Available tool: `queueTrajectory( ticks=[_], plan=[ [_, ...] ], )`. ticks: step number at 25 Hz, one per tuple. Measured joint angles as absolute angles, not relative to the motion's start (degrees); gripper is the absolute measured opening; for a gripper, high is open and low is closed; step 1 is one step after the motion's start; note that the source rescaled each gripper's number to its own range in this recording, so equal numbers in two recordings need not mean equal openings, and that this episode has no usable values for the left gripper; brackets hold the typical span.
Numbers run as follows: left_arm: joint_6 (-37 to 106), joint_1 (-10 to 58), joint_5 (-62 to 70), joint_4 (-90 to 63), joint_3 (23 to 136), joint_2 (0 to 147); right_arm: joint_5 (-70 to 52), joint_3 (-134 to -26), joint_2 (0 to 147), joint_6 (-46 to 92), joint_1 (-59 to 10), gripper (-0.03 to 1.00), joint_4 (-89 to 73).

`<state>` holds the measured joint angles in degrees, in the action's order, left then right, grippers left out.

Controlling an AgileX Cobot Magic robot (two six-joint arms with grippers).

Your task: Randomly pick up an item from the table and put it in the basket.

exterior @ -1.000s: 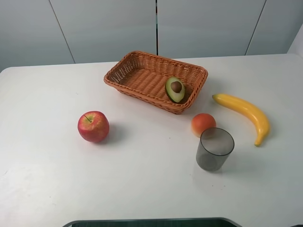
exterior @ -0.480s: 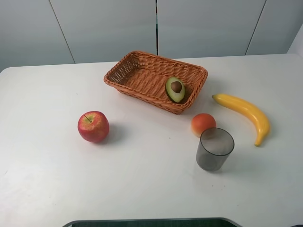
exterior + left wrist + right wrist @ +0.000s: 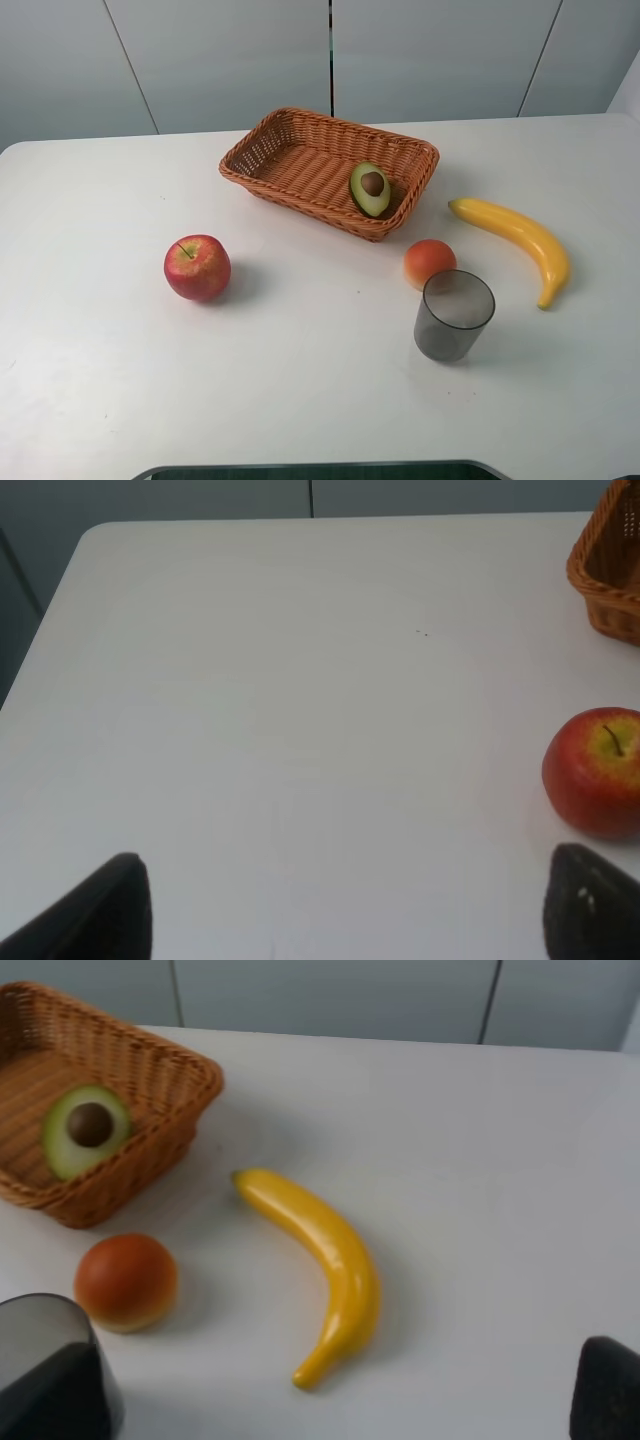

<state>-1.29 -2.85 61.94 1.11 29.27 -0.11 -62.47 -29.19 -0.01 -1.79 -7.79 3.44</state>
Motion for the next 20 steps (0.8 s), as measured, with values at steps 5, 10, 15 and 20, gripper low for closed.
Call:
queueTrajectory(
  ticks=[5, 10, 15, 20],
  plan=[
    [-1.29, -2.85, 61.94, 1.11, 29.27, -0.11, -62.47, -29.19, -0.01, -2.03, 0.61, 1.00, 1.36],
    [-1.29, -2.85, 61.94, 1.11, 29.27, -0.11, -62.47, -29.19, -0.01, -2.03, 3.76, 1.00, 0.69],
    [-1.29, -2.85, 61.94, 1.11, 29.27, -0.11, -62.47, -29.19, -0.01, -1.92, 3.93, 1.00, 0.69],
    [-1.29, -2.85, 61.94, 1.11, 29.27, -0.11, -62.47, -29.19, -0.01, -1.56, 3.93, 1.00, 0.69]
  ],
)
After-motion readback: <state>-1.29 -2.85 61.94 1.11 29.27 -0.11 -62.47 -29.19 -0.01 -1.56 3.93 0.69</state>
